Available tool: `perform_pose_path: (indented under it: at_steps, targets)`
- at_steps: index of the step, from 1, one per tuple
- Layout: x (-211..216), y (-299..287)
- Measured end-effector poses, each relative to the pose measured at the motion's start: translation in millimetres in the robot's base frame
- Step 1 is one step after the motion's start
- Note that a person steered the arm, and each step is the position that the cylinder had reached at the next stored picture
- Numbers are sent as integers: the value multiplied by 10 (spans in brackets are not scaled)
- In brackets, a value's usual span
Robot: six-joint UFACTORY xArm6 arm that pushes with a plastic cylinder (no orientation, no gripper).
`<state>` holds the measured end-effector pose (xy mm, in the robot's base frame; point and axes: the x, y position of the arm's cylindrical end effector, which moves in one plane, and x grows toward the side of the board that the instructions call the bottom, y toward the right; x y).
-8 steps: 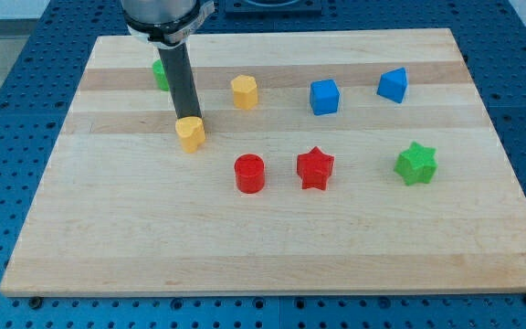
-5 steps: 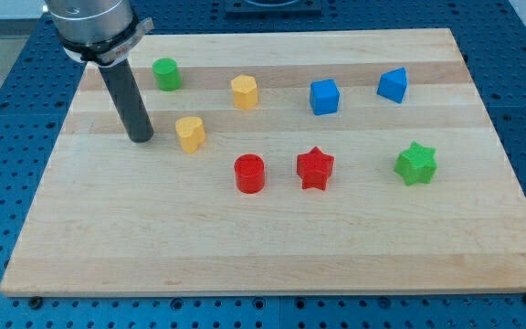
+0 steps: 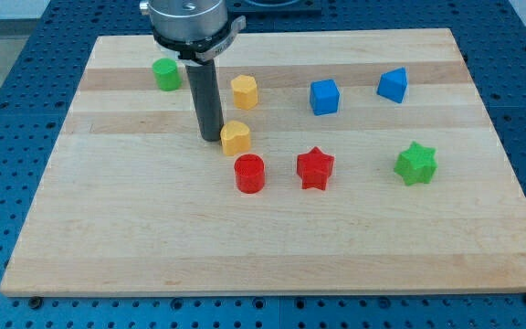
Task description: Move the hexagon into the yellow heart
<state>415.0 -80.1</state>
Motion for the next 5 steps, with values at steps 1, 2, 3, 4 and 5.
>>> perform_pose_path:
  at_steps: [1, 2, 3, 4, 5]
  targets:
    - [4, 96]
    - [4, 66]
    - [4, 66]
    - [-299, -101]
    - [-313, -101]
